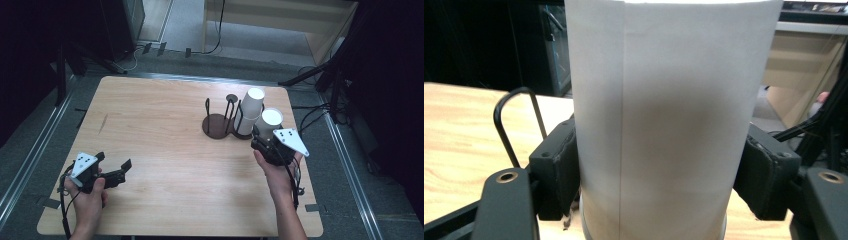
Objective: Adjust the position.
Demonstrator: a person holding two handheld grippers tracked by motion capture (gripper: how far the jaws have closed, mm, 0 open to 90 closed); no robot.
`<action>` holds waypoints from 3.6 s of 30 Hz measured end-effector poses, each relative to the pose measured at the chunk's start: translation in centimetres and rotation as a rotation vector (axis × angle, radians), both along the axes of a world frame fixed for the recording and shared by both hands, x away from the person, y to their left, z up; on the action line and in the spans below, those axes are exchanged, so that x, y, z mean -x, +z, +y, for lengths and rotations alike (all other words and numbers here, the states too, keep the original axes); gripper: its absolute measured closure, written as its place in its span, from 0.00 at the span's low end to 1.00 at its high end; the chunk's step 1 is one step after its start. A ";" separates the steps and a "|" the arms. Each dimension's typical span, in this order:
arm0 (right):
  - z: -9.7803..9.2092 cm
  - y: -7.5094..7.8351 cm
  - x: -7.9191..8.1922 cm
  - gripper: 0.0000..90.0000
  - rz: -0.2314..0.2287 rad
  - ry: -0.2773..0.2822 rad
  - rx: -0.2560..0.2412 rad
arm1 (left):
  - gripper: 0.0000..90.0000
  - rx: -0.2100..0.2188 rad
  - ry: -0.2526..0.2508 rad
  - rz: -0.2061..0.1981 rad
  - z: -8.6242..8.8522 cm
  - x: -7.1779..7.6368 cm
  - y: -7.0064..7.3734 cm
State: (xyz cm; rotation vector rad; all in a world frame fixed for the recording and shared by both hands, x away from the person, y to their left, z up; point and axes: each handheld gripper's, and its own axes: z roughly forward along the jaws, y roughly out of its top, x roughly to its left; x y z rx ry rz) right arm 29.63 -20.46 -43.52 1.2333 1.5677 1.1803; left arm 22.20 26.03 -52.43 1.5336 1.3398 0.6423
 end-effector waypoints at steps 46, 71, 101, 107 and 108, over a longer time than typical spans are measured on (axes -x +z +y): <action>6.0 -7.1 4.3 0.32 -0.005 0.193 0.238 | 0.05 0.016 -0.391 0.085 -10.1 -2.9 4.3; 9.9 -8.3 6.1 0.33 -0.103 0.334 0.448 | 0.00 -0.031 -0.525 0.088 -12.7 -2.1 4.6; 12.6 -9.5 7.8 0.34 -0.185 0.445 0.616 | 0.18 -0.089 -0.619 0.056 -14.9 -1.0 4.9; 12.8 -9.5 8.0 0.34 -0.197 0.469 0.616 | 0.24 -0.101 -0.627 0.050 -15.2 -0.8 4.9; 12.8 -9.5 8.1 0.34 -0.198 0.473 0.616 | 0.24 -0.101 -0.630 0.051 -15.2 -0.8 4.9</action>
